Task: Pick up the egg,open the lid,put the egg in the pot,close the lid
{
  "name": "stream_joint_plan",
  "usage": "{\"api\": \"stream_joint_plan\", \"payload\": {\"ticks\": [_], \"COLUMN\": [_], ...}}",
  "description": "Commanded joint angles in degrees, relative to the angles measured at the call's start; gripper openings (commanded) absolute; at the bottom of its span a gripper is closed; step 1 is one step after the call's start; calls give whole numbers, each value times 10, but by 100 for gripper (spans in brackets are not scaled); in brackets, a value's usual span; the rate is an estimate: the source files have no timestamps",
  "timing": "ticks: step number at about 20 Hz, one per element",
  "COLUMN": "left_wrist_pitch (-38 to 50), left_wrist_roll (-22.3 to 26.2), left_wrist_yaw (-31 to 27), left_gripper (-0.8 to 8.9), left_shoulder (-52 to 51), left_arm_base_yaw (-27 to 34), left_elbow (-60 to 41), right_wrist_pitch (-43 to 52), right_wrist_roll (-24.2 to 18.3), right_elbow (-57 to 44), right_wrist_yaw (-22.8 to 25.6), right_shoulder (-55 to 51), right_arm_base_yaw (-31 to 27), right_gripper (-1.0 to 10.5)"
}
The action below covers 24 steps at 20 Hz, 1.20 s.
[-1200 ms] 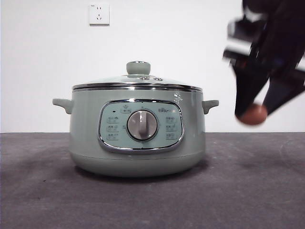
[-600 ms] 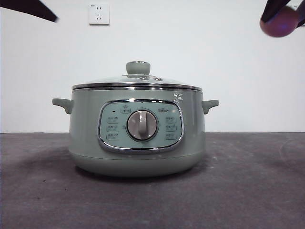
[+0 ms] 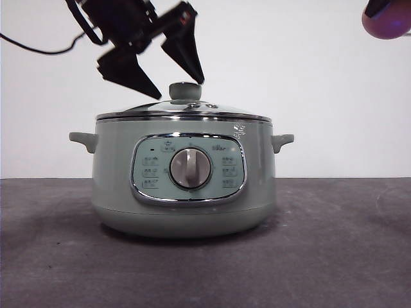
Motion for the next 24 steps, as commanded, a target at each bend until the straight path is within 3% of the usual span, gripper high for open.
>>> {"api": "stream_joint_plan", "payload": {"ticks": [1,5,8,11,14,17,24], "left_wrist_pitch": [16,30,11,4,5,7,17], "left_wrist_roll": [-1,-1,-3,-4,-4,-4,-6], "left_wrist_yaw": [-4,-33,-30,-30,-29,-28,-26], "left_gripper": [724,709,384,334,135,19,-8], "left_shoulder": [14,15,15,15,15,15,12], "left_arm_base_yaw": [-7,-21,-21,-21,-21,-23,-23], "left_elbow": [0,0,0,0,0,0,5], "right_wrist_pitch": [3,3,3,3,3,3,3], "right_wrist_roll": [-2,-2,-2,-2,-3,-3,-3], "right_elbow": [0,0,0,0,0,0,0], "right_wrist_yaw": [0,0,0,1,1,1,0], "right_shoulder": [-1,-1,-1,-1,-1,-1,-1], "right_arm_base_yaw": [0,0,0,0,0,0,0], "right_gripper": [-13,-13,-13,-12,-13,-12,-12]}}
